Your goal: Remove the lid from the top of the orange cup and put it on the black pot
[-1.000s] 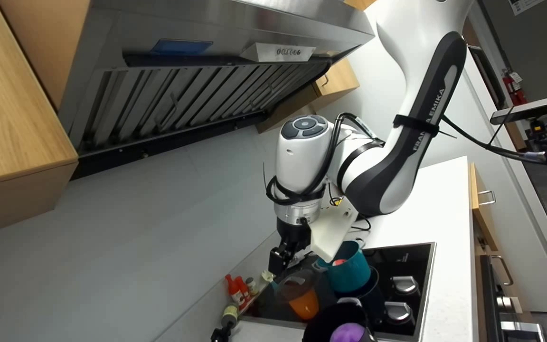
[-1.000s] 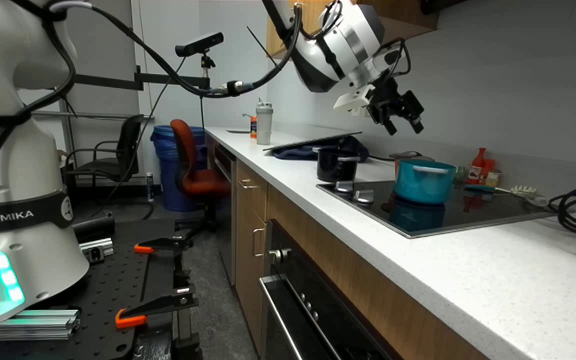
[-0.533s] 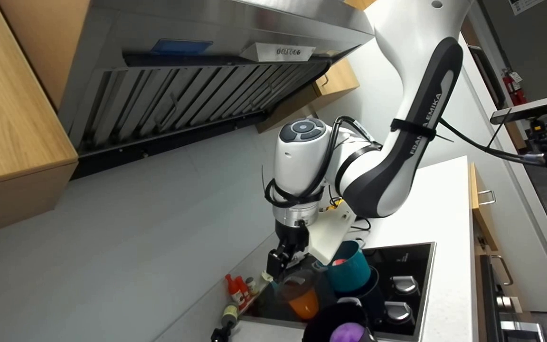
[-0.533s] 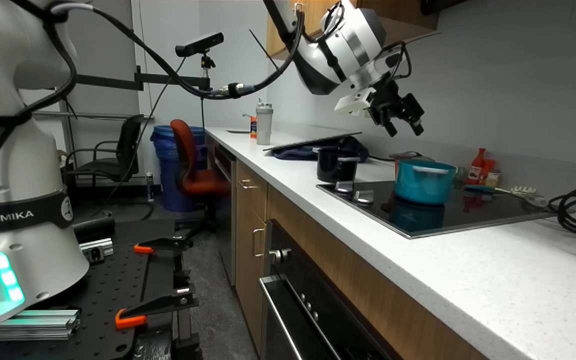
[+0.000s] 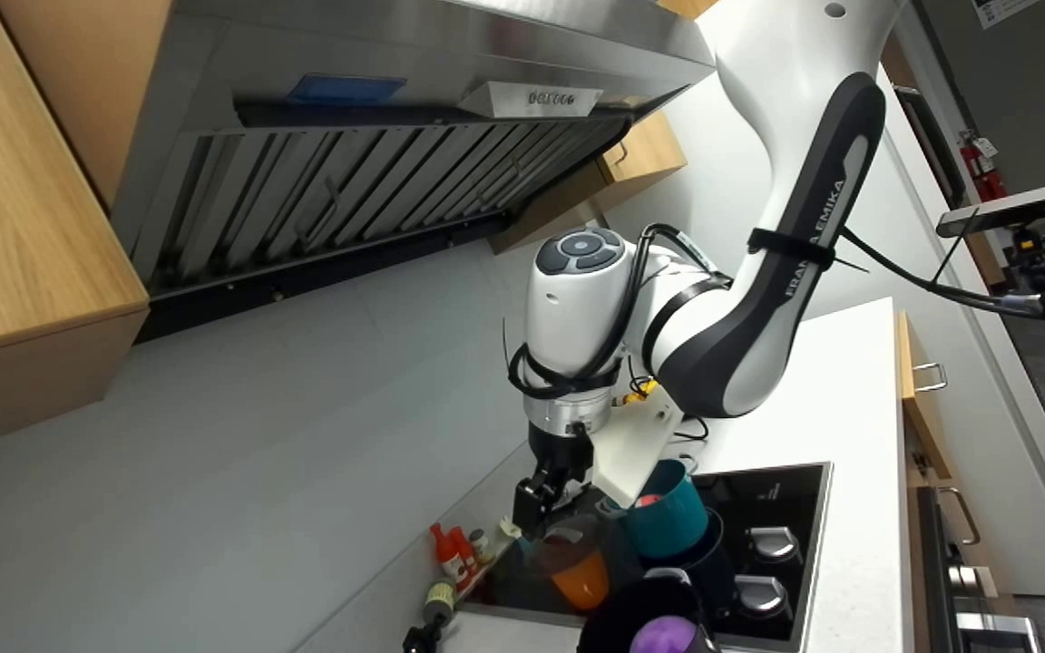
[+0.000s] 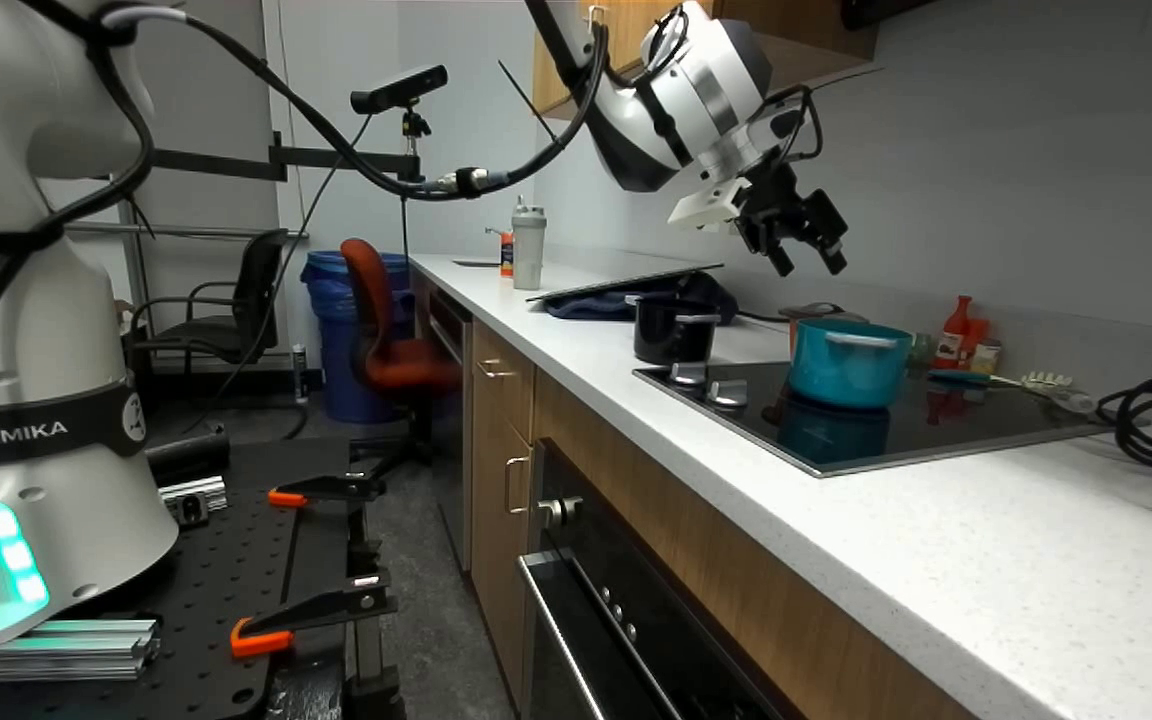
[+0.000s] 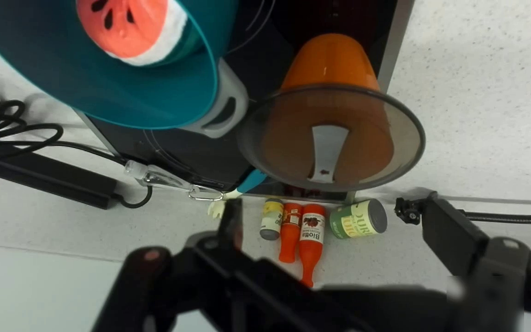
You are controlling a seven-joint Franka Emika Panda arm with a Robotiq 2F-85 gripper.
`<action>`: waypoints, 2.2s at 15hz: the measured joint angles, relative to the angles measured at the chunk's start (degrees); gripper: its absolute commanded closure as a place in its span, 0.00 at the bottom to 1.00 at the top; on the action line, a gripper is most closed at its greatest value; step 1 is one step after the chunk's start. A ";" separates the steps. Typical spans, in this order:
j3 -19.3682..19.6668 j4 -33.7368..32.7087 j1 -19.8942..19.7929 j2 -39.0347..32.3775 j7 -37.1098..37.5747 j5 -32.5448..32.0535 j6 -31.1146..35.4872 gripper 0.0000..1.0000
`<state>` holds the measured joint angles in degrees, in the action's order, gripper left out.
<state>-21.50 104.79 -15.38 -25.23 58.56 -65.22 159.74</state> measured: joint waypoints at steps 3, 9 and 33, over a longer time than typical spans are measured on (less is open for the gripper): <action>0.13 -0.09 0.00 -0.48 0.00 0.00 0.00 0.00; 0.21 -1.25 0.04 -2.16 0.00 0.00 0.00 0.00; 0.36 -9.38 1.36 -9.46 -0.06 0.01 0.01 0.99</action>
<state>-21.14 95.41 -14.02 -34.69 58.50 -65.22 159.74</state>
